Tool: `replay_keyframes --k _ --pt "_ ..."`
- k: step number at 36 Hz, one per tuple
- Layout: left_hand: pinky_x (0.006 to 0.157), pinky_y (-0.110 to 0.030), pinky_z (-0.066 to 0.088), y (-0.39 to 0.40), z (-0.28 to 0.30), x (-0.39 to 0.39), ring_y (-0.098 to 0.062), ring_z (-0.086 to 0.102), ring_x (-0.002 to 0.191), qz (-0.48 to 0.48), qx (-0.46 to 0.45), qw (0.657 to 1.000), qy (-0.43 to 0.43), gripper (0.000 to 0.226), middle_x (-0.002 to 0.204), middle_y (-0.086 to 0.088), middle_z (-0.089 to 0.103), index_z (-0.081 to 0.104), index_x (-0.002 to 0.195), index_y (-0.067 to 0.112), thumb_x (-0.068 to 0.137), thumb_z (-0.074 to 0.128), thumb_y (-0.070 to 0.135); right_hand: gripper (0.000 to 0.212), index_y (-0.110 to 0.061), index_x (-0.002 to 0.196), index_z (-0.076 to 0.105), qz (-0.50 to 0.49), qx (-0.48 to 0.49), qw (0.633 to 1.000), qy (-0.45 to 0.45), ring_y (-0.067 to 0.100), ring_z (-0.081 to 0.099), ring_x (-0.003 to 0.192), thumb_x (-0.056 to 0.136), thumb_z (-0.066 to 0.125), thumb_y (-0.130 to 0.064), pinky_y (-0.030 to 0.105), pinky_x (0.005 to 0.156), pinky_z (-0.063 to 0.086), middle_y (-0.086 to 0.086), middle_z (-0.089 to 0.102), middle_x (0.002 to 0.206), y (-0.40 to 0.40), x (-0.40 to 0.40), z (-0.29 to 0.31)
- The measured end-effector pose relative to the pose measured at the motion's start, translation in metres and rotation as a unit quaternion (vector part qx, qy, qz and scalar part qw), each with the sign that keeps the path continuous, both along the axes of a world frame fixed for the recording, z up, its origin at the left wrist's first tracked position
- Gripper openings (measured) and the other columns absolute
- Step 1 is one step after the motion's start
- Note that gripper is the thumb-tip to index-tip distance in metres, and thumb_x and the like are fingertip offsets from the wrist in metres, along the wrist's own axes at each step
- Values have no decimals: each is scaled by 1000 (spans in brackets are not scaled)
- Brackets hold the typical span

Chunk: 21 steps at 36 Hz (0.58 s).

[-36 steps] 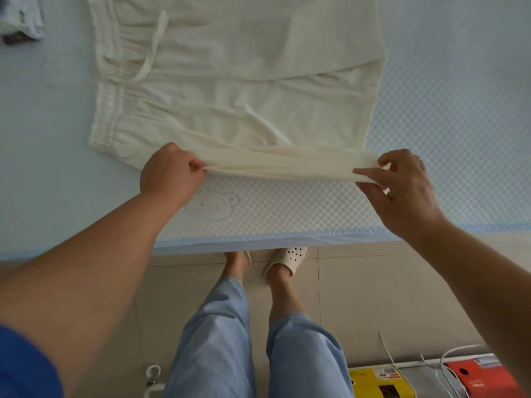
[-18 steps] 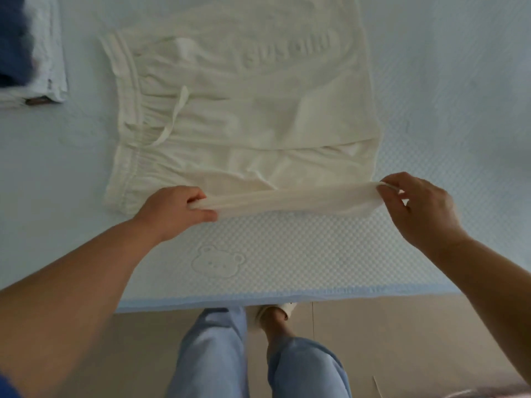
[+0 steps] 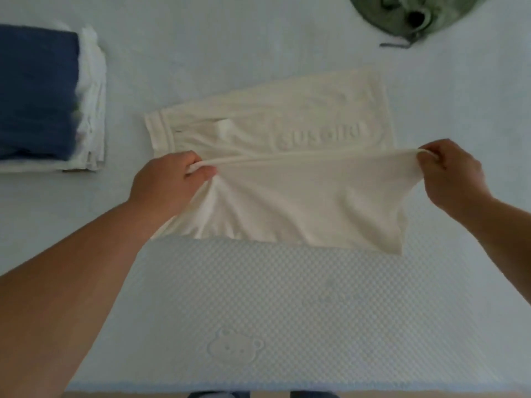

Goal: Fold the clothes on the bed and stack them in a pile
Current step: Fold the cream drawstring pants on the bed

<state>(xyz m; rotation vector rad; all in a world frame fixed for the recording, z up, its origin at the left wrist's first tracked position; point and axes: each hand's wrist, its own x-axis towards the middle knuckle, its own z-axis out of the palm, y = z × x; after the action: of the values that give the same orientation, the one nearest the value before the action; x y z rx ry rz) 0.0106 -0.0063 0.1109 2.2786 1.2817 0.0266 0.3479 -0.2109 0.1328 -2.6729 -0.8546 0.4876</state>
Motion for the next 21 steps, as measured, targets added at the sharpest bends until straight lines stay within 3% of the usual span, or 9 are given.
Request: replay_keyframes --k 4,11,15,18,21 --pt "60 -32 32 44 -13 36 -30 56 72 15 75 997 -11 41 69 -5 54 58 75 12 87 55 51 28 -13 113 59 1 6 1000 -22 35 53 102 95 41 -26 35 78 39 17 61 111 56 32 -13" --pt "64 -33 30 94 -63 73 -27 48 74 41 34 999 10 36 70 -5 51 48 68 17 91 54 44 29 -11 112 58 4 6 999 -37 34 51 104 94 39 -24 30 74 34 16 56 117 138 78 -57" --pt "69 -32 31 110 -83 86 -31 54 88 48 44 998 20 28 88 -13 59 57 85 12 93 51 38 29 -14 113 58 -20 -6 1000 -6 33 52 107 93 40 -25 30 77 36 15 55 121 170 92 -84" --pt "78 -37 38 121 -91 94 -36 54 99 62 73 995 23 36 102 -22 59 65 96 8 91 52 41 31 -14 117 59 -21 -35 999 27 34 53 109 92 43 -21 32 82 40 14 57 121 186 99 -97" --pt "89 -44 41 130 -98 99 -38 51 107 78 69 992 65 35 109 -19 58 64 88 16 88 53 49 29 -18 114 63 -27 -47 998 45 33 55 105 89 47 -20 35 85 46 11 58 117 195 106 -105"
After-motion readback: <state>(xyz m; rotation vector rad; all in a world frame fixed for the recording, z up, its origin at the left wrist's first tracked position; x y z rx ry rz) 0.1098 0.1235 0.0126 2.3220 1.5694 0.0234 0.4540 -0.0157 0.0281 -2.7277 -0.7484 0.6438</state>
